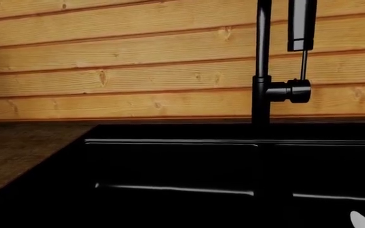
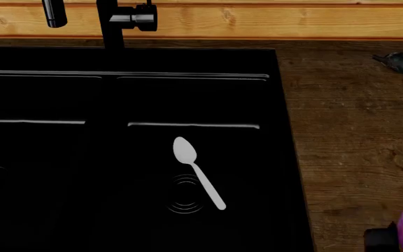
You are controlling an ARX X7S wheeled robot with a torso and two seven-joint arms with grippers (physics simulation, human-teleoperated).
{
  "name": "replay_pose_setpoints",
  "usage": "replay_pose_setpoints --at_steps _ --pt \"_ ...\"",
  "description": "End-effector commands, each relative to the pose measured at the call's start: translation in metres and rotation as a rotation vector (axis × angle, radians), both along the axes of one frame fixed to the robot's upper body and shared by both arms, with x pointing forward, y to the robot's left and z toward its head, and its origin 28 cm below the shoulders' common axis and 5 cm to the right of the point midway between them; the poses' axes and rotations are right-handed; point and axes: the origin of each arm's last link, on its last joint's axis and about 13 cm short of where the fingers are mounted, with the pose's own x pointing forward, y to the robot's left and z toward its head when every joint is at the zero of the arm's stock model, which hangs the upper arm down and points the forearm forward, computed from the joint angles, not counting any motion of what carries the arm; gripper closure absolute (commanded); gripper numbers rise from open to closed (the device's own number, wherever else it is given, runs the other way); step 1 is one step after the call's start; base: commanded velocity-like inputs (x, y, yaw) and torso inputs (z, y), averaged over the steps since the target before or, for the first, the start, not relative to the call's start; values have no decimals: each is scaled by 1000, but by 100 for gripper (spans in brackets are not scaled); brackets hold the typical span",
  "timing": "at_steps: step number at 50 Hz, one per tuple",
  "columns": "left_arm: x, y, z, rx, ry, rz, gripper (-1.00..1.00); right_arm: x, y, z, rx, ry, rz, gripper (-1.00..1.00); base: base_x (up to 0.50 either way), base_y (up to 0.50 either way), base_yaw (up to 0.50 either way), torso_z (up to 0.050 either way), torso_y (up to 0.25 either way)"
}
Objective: Pick the onion from the counter and place it in the sink
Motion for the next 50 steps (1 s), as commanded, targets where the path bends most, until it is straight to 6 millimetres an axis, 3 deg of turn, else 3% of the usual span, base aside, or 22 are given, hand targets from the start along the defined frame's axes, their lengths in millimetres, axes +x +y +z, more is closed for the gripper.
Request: replay_pose_setpoints --at_steps 1,5,9,20,31,36,50 --pt "1 0 2 0 -5 -2 -100 10 25 66 -75 -218 177 100 0 0 0 0 0" --pt "1 0 1 -1 -2 -4 -100 26 41 86 -46 -239 275 100 0 0 0 0 0" --pt "1 0 0 0 -1 -7 -100 48 52 93 -4 -228 349 100 0 0 0 0 0" --pt "2 0 0 0 -1 -4 -100 98 74 95 84 -158 510 100 0 0 0 0 0" --pt "3 -3 1 -3 -4 -16 -100 135 99 97 164 -72 608 100 0 0 0 0 0" --pt "4 -3 1 -5 -6 -22 -100 156 113 92 183 -27 647 100 0 0 0 0 0" --pt "6 -6 1 -1 -1 -39 -100 201 152 47 189 119 740 100 0 0 0 0 0"
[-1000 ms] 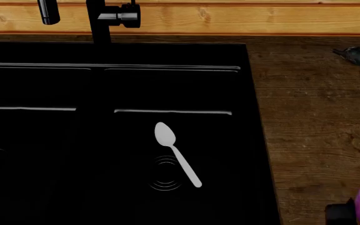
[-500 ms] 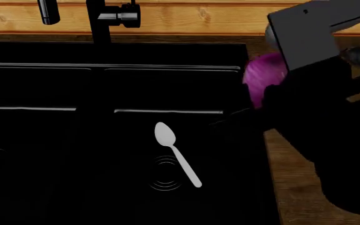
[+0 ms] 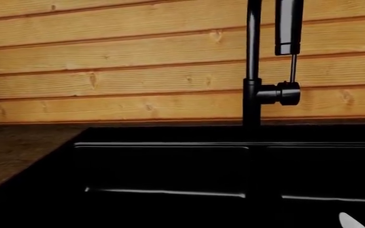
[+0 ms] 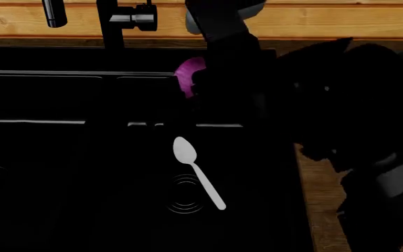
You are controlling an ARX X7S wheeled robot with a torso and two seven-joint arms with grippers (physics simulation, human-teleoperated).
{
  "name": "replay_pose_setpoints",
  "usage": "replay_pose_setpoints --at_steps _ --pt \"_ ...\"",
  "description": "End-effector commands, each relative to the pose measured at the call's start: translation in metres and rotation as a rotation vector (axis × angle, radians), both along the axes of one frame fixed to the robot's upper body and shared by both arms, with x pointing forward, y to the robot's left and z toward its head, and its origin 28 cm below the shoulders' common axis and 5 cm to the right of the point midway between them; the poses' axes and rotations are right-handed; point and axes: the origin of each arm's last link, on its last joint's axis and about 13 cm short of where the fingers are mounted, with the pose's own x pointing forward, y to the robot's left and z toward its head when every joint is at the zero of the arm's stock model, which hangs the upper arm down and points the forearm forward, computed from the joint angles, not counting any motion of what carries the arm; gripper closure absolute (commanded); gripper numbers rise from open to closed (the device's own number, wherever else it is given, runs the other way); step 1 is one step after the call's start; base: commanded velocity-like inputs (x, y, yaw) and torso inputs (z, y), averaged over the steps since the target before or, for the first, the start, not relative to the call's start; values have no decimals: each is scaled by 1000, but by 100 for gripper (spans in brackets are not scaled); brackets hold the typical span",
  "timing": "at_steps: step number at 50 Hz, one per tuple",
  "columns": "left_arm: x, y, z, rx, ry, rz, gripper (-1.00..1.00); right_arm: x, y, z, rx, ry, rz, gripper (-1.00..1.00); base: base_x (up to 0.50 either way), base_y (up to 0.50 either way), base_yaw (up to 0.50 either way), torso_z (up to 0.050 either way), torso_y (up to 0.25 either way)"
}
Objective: Pick the onion from the counter and place it in the sink
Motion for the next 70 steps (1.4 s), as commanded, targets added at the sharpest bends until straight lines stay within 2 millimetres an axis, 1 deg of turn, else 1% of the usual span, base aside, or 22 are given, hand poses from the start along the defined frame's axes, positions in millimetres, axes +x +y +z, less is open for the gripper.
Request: replay_pose_setpoints --at_steps 1,7,11,22,30,41,57,58,70 --pt "2 -2 0 3 4 -12 -100 32 27 -28 -54 63 85 100 0 0 0 0 0" --pt "2 -2 0 4 5 -12 -100 46 34 -49 -90 109 97 100 0 0 0 0 0" --pt "2 -2 0 6 6 -14 -100 49 38 -65 -118 142 107 100 0 0 0 0 0" --pt "2 -2 -1 5 7 -15 -100 44 38 -102 -191 226 123 100 0 0 0 0 0" --pt "1 -2 -1 4 9 -15 -100 40 33 -119 -245 293 112 100 0 0 0 0 0" --pt "1 -4 -1 9 11 -20 -100 36 32 -129 -254 329 117 100 0 0 0 0 0" --pt "0 -4 0 13 9 -21 -100 35 31 -132 -265 339 111 100 0 0 0 0 0" --pt "0 -4 0 14 9 -22 -100 36 30 -132 -285 318 102 -100 0 0 0 0 0" --pt "1 -5 1 15 10 -23 -100 37 29 -128 -275 326 108 -100 0 0 0 0 0"
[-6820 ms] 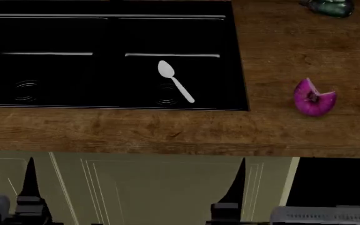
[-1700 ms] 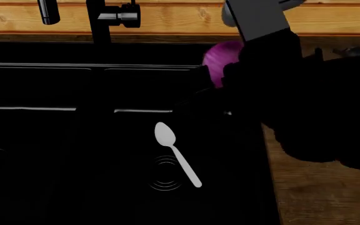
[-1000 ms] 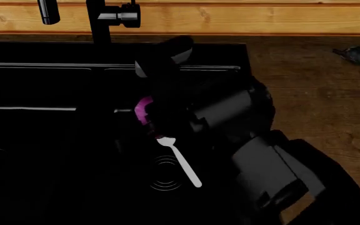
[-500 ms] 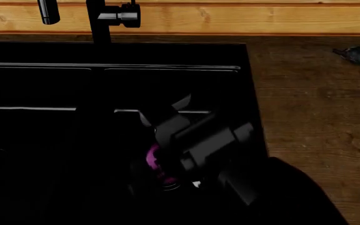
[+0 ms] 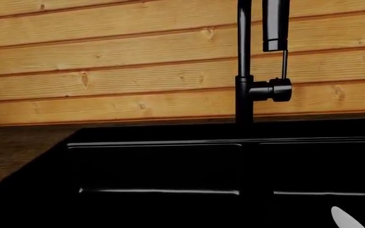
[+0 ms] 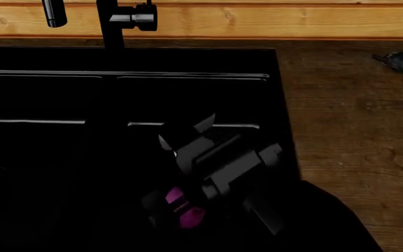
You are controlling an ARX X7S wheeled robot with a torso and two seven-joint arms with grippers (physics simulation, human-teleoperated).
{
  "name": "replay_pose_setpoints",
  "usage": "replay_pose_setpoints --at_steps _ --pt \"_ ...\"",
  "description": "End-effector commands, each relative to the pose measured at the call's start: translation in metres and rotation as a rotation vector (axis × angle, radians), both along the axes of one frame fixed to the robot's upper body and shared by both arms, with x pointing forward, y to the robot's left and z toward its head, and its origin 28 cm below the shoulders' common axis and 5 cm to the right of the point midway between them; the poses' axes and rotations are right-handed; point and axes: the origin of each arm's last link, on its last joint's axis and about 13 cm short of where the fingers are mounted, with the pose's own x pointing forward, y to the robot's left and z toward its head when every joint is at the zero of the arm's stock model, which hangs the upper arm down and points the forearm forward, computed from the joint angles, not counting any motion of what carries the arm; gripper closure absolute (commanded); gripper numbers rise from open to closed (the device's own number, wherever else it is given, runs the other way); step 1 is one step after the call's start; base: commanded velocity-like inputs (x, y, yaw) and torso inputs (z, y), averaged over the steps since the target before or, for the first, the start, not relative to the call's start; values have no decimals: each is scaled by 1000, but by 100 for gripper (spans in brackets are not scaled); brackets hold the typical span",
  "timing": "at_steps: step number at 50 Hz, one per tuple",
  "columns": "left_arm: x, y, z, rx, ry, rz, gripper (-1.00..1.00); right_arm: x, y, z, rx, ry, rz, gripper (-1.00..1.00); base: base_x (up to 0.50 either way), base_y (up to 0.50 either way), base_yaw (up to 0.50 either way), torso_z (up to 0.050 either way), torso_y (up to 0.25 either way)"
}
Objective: Pick the onion from the counter and place it in the sink
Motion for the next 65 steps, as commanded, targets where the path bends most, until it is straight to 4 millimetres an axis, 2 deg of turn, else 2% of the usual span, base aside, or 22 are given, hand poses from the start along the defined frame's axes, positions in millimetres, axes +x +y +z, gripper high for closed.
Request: replay_pose_setpoints --at_steps 1,9,15,24,32,41,59,65 --pt "1 -1 1 2 0 -2 -100 1 -1 2 -3 -6 4 -100 0 0 0 0 0" --pt "1 -1 2 3 -1 -4 -100 5 -2 14 36 -31 -4 -100 0 0 0 0 0" --pt "2 -1 2 6 -2 -5 -100 11 -4 44 88 -89 -10 -100 0 0 0 0 0" --pt "3 -1 2 6 -1 -6 -100 -7 -18 67 130 -183 -43 -100 0 0 0 0 0" --pt "2 -1 1 3 0 -2 -100 -41 -34 68 203 -283 -56 -100 0 0 0 0 0" --pt "1 0 2 3 0 -1 -100 -95 -57 77 267 -425 -103 -100 0 0 0 0 0" --pt "-1 1 0 -2 -3 6 -100 -183 -95 89 392 -644 -197 -100 0 0 0 0 0" --pt "-2 1 0 -1 -6 7 -100 -203 -106 86 407 -680 -239 -100 0 0 0 0 0"
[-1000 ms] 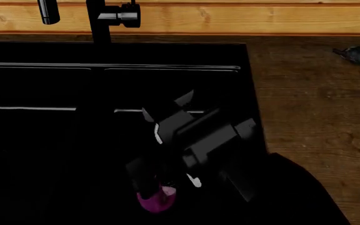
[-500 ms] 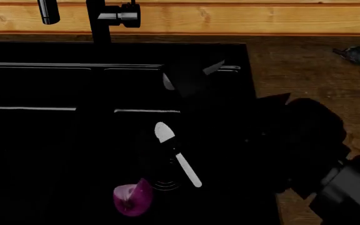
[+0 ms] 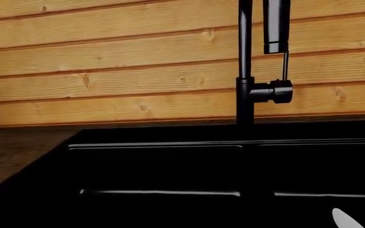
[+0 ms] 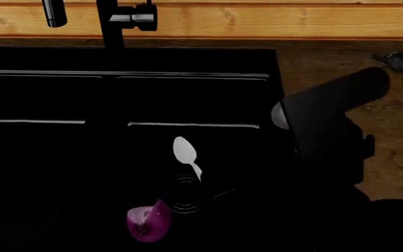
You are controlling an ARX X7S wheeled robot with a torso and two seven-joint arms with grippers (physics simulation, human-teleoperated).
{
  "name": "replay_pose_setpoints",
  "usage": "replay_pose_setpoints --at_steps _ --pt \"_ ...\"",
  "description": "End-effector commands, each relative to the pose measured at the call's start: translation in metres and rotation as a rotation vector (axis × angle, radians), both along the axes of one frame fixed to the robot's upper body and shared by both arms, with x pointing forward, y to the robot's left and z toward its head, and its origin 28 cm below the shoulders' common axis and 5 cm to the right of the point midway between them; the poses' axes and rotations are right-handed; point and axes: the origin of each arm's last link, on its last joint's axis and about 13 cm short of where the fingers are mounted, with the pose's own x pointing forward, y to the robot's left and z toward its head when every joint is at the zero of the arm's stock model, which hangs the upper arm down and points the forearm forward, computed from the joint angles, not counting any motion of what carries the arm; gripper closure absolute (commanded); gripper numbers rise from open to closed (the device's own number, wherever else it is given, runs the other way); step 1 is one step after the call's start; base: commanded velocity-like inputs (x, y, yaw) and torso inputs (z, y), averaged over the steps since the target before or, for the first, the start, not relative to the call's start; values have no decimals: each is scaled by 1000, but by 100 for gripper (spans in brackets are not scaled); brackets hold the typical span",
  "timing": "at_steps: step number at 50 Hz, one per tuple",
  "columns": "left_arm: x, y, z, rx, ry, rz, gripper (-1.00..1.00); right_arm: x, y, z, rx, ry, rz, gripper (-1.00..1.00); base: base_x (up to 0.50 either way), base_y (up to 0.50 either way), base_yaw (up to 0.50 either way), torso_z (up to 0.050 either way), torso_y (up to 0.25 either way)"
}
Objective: Pick the onion from the counter and place it in the sink
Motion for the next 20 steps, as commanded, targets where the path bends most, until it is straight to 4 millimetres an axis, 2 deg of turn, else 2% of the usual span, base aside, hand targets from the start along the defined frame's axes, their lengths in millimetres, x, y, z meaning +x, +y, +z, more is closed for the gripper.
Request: replay_pose_setpoints --at_steps 1,13,20 --pt "-2 0 -1 -2 -2 3 -100 -54 -18 1 46 -93 -61 -100 0 0 0 0 0" --pt "-4 2 0 -3 -7 6 -100 -91 -33 -9 63 -161 -59 -100 0 0 0 0 0" --pt "-4 3 -1 -5 -8 6 -100 -100 -37 -20 121 -184 -119 -100 0 0 0 0 0"
